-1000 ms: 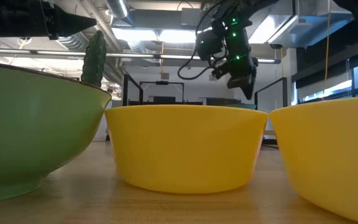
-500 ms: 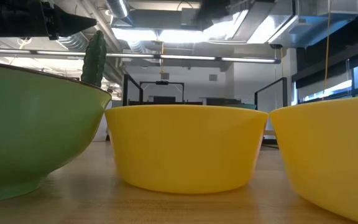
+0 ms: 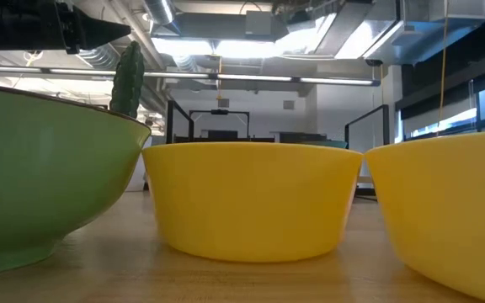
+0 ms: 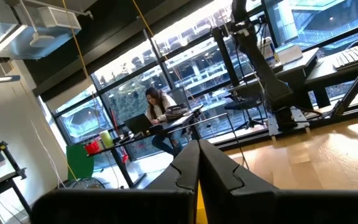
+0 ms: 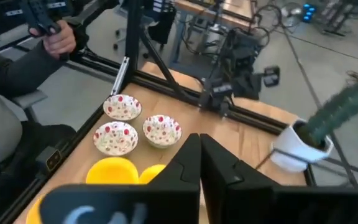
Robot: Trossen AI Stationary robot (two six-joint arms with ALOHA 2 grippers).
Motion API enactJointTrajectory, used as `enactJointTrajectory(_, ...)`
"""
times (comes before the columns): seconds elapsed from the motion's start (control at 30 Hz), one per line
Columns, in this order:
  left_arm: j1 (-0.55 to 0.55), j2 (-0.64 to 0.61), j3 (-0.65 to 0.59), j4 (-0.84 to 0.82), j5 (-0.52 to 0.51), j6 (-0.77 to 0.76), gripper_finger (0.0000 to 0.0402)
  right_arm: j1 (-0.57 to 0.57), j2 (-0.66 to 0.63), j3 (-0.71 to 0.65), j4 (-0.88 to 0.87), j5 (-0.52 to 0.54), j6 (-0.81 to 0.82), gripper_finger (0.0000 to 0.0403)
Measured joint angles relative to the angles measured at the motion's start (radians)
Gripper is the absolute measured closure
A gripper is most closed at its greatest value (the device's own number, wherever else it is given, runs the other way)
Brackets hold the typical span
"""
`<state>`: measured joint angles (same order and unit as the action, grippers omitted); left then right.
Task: Pick & Place Mini bowls
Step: Stack the white red patterned bowl on top of the white red patterned bowl on the shelf
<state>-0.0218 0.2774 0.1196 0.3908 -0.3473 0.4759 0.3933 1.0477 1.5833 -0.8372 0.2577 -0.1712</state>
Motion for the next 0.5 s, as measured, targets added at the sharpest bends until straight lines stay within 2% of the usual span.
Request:
enactJointTrajectory(0.17, 0.0, 0.0, 0.0, 0.0, 0.0, 0.0, 0.0397, 0.149, -0.191, -0.275, 0.096, 0.208, 0.119, 0.0402)
enactJointTrajectory(0.3, 0.0, 0.0, 0.0, 0.0, 0.0, 0.0, 0.0394, 0.189, -0.363, -0.533, 0.206, 0.309, 0.229, 0.0402)
enactJointTrajectory(0.37, 0.0, 0.0, 0.0, 0.0, 0.0, 0.0, 0.0394, 0.188, -0.451, -0.644, 0.263, 0.307, 0.238, 0.0402)
enactJointTrajectory(0.5, 0.0, 0.0, 0.0, 0.0, 0.0, 0.0, 0.0397, 0.188, -0.607, -0.837, 0.386, 0.158, 0.146, 0.0402)
